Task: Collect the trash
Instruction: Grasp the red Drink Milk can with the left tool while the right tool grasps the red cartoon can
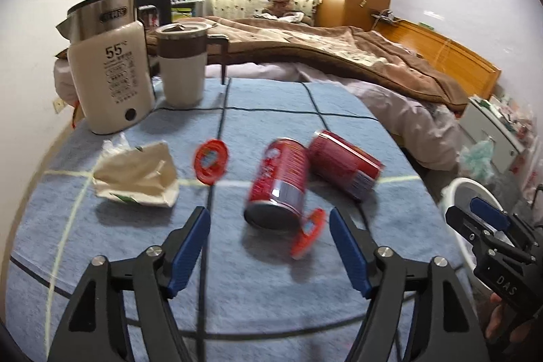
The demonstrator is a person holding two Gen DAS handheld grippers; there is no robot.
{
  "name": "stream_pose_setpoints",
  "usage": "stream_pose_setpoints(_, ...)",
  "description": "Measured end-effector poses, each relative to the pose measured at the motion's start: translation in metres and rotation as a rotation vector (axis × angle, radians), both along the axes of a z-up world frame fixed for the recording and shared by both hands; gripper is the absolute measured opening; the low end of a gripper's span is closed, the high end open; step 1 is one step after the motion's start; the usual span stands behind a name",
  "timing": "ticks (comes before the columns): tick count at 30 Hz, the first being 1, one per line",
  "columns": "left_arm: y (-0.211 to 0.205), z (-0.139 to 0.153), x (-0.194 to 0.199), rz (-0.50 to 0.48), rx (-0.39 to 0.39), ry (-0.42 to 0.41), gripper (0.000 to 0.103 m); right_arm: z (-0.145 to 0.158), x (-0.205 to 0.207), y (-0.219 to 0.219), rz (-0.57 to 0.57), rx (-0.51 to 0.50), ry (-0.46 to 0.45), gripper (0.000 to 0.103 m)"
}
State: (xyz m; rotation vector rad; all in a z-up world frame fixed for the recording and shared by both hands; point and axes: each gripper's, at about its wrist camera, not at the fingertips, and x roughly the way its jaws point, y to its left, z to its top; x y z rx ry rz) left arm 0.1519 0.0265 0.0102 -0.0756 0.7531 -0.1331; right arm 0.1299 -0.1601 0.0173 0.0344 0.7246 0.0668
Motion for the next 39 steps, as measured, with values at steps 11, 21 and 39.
stream_pose_setpoints(11,-0.002,-0.012,0.039,-0.033,-0.015,0.07,0.078,-0.007,0.05,0.017,0.095,0.021,0.03,0.062)
stream_pose_setpoints(21,-0.001,-0.027,0.062,-0.054,-0.025,0.127,0.078,-0.021,0.081,0.034,0.18,-0.035,0.052,0.062)
stream_pose_setpoints(39,0.0,-0.038,0.083,-0.042,-0.023,0.168,0.078,-0.038,0.115,0.045,0.248,-0.025,0.118,0.067)
